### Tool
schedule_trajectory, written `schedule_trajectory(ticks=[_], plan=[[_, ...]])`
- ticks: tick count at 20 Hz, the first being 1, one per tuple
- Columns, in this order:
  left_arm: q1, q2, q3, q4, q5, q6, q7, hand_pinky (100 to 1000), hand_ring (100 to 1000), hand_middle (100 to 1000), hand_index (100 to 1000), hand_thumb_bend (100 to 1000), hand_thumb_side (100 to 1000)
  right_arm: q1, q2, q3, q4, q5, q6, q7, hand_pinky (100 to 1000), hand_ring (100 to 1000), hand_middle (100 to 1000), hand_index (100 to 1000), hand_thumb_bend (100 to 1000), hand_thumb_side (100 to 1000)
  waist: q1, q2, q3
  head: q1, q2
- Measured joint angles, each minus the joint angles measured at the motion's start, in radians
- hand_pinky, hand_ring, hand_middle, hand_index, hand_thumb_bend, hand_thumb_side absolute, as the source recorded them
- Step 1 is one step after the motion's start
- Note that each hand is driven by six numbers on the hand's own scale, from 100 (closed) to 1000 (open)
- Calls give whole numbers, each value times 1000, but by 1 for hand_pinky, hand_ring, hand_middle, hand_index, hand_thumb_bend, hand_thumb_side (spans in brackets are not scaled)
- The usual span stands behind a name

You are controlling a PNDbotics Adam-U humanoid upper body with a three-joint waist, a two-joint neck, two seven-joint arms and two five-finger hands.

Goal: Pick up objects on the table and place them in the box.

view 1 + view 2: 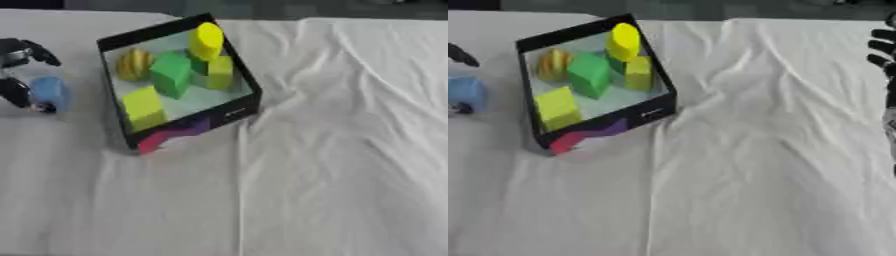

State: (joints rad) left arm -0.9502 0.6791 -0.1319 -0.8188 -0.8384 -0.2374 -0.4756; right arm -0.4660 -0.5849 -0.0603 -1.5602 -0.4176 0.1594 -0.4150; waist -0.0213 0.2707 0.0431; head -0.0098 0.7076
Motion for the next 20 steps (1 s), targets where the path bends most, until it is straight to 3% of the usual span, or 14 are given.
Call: schedule_trajectory(ticks=[2,4,6,7,8,11,13,19,20], plan=[[-1,0,0,1,4,1,-8,799,772,627,562,410,100,0,0,0,0,0,1,-1,830,814,711,832,100,770,0,0,0,0,-1],[-8,0,-1,-13,9,1,-14,771,728,577,466,463,100,0,0,0,0,0,3,-3,830,814,711,832,100,765,0,0,1,0,-1],[-31,0,-4,-69,25,3,4,770,719,584,461,431,100,0,0,0,0,0,4,-3,830,814,711,832,100,757,0,0,6,-1,-1],[-49,1,-9,-105,42,4,16,771,718,591,467,431,100,-1,0,0,0,0,3,-3,830,814,711,832,100,850,0,0,6,-2,-1],[-72,1,-22,-151,56,0,26,771,715,585,461,427,100,-2,0,0,0,0,3,-3,830,814,711,832,100,744,0,0,6,-2,-1],[-152,-17,-60,-254,116,-1,31,772,717,595,466,435,100,-18,0,0,-1,-2,-1,1,831,815,711,832,100,735,0,0,0,0,-1],[-195,-66,-93,-281,128,7,23,770,714,605,464,431,100,-33,0,0,-6,-6,-3,5,831,815,711,832,100,734,0,-1,-12,5,-2],[-232,-276,-102,-118,-47,70,100,782,736,656,558,470,100,-64,27,16,-7,-11,0,20,833,815,712,833,100,734,0,-1,-52,30,-11],[-232,-296,-96,-88,-83,76,125,824,784,732,759,502,100,-67,30,18,-8,-12,1,21,833,815,712,832,100,734,0,-1,-54,32,-12]])
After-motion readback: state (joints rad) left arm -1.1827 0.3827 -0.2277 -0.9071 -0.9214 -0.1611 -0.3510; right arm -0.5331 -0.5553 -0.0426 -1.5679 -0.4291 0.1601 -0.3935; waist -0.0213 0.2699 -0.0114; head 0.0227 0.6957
